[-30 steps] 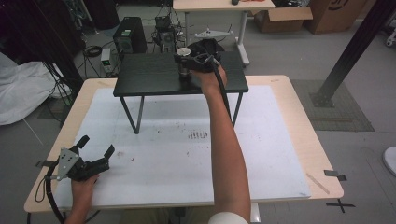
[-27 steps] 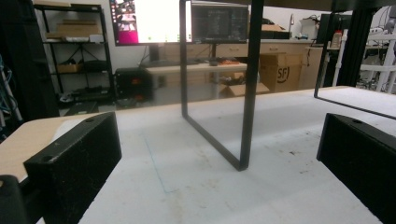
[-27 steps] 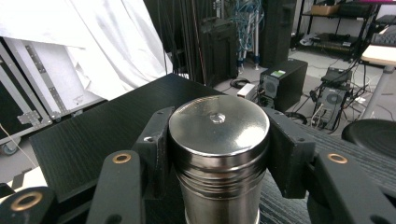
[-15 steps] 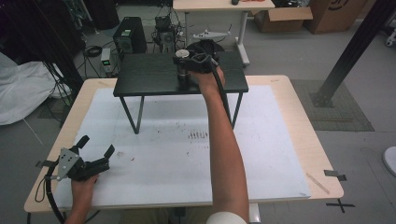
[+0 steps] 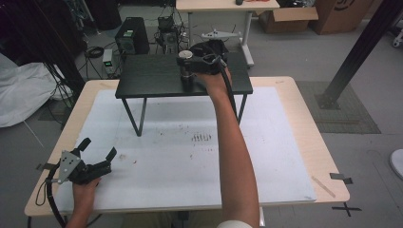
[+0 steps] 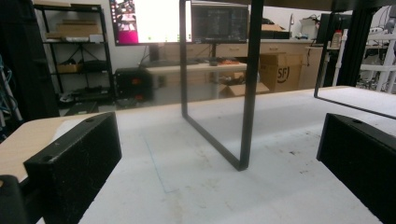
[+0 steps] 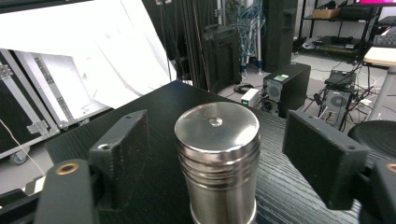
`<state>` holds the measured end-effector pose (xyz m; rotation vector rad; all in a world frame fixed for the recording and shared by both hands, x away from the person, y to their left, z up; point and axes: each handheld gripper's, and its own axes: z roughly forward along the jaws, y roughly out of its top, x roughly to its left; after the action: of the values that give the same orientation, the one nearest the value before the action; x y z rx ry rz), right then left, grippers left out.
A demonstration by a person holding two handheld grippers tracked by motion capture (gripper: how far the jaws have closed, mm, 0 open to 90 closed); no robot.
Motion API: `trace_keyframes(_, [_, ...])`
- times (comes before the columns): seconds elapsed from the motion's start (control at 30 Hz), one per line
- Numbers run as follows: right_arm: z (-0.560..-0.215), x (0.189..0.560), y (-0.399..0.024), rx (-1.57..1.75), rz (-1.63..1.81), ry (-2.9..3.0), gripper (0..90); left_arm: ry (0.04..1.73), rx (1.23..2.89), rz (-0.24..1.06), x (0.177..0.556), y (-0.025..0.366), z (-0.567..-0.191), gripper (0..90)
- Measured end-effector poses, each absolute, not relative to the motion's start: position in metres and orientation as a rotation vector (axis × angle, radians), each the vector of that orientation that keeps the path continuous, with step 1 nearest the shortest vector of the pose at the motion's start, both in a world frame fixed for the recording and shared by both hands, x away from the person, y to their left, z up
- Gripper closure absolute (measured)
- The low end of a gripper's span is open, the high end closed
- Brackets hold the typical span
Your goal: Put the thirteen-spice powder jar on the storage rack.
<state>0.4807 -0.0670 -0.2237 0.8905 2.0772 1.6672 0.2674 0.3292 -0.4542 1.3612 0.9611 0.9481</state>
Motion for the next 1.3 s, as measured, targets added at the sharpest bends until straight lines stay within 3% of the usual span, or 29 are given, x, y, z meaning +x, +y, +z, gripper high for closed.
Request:
trace_keyframes(0.33, [-0.223, 0.463, -0.09, 0.899, 1.685, 1.988, 3.0, 0.963, 1.36, 0.946, 0.267, 0.329, -0.454, 0.3])
trace_keyframes(1.3, [-0.235, 0.399, -0.155, 0.836, 1.733, 1.82, 0.4, 0.96, 1.365, 0.95, 0.267, 0.329, -0.454, 0.2])
